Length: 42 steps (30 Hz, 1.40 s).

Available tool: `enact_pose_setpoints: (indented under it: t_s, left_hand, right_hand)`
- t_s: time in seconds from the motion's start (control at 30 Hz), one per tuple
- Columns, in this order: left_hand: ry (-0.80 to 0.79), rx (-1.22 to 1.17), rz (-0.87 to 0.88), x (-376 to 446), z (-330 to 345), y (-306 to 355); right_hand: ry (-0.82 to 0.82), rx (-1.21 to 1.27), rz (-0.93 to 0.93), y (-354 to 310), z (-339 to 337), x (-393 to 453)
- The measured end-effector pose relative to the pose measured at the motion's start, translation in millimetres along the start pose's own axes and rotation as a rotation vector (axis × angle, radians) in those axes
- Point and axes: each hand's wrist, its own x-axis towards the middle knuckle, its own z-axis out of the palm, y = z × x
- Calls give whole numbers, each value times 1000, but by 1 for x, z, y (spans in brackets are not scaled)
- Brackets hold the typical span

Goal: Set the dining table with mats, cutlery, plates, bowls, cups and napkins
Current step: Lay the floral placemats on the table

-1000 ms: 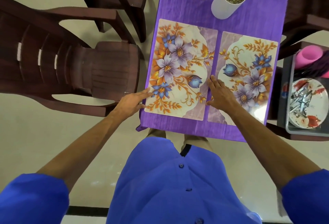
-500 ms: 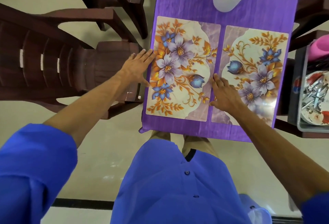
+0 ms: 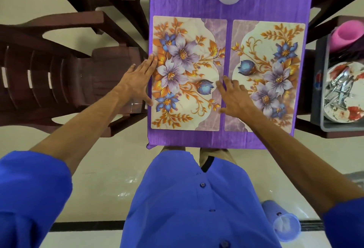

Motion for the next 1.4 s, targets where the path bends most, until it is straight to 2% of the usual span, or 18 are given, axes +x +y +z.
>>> enact_pose_setpoints:
  t_s: [1.4]
  left_hand:
    - [22, 23, -1, 2, 4, -5]
  right_hand:
    - [27, 91, 47, 15, 19, 7]
